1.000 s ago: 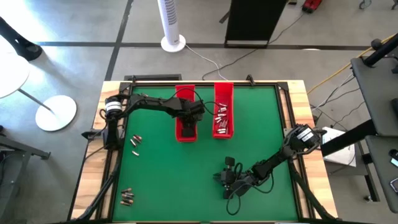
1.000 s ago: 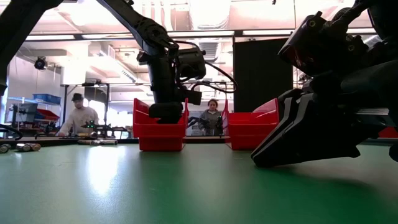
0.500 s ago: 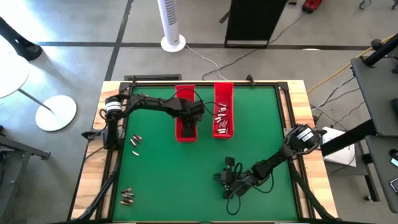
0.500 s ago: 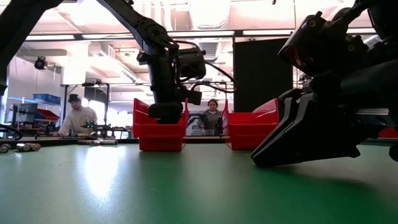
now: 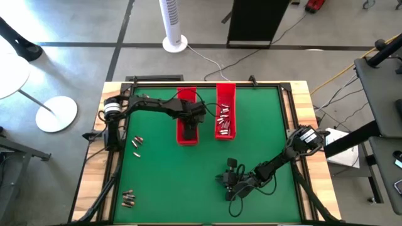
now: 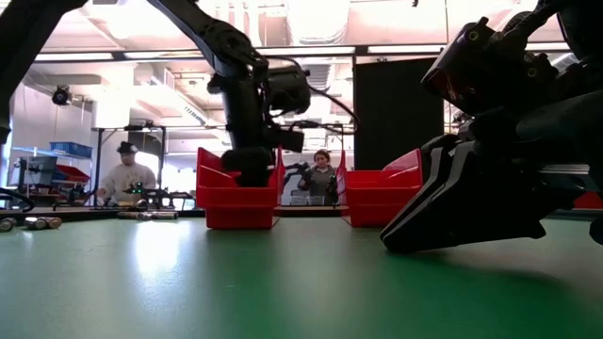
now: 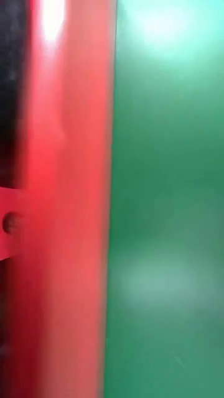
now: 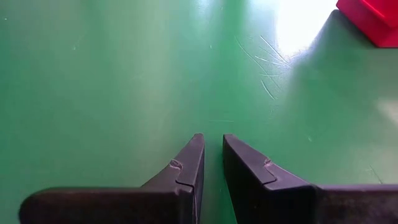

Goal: Sort batteries
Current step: Put the black battery into the left red bin

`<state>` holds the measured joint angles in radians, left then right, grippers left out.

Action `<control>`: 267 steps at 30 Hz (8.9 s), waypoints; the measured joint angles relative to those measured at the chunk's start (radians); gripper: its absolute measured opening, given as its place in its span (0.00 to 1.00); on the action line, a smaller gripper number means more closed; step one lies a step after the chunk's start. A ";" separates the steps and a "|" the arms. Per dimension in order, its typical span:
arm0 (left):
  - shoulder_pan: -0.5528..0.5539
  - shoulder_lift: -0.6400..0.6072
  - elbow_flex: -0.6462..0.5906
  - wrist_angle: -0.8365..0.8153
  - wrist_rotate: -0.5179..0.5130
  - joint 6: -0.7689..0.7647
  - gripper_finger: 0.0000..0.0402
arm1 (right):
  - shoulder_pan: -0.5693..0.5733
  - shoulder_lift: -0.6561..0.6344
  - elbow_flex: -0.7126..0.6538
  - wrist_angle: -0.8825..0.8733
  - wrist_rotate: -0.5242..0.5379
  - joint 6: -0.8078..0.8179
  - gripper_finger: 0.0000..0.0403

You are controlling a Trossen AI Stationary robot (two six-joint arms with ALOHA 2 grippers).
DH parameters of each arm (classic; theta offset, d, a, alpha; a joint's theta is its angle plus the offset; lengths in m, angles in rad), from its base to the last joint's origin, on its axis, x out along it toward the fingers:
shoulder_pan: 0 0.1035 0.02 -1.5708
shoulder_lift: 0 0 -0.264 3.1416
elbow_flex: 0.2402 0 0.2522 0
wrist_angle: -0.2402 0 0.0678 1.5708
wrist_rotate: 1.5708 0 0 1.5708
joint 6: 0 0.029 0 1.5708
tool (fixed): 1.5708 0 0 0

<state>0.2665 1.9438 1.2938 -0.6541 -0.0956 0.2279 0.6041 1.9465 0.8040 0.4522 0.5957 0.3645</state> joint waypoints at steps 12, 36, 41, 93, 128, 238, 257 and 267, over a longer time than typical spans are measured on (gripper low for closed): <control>-0.025 -0.159 0.001 -0.041 0.004 -0.038 0.36 | 0.000 0.000 0.000 0.001 0.000 0.000 0.13; -0.380 -0.574 -0.095 -0.412 0.123 -0.636 0.36 | 0.000 0.000 0.000 0.001 0.000 0.002 0.13; -0.444 -0.625 -0.229 -0.416 0.109 -0.729 0.36 | 0.000 0.000 0.001 0.000 -0.001 0.018 0.13; -0.061 -0.674 -0.551 -0.553 -0.018 -0.839 0.54 | -0.002 0.000 0.002 0.009 0.000 0.030 0.13; -0.161 -0.392 -0.554 -0.531 -0.076 -0.518 0.60 | -0.002 0.000 0.002 0.009 0.000 0.035 0.13; -0.630 -0.091 -0.123 0.357 -0.096 -0.492 0.38 | 0.000 -0.091 0.158 -0.306 -0.035 0.030 0.32; -0.419 -0.208 -0.118 0.268 -0.367 -0.537 0.43 | -0.134 -0.058 0.142 -0.234 0.061 0.063 0.43; -0.393 -0.228 -0.118 0.044 -0.370 -0.559 0.43 | -0.210 -0.031 0.134 -0.216 -0.118 0.077 0.51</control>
<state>-0.1261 1.7157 1.1755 -0.6097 -0.4656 -0.3307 0.3939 1.9159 0.9378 0.2363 0.4777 0.4416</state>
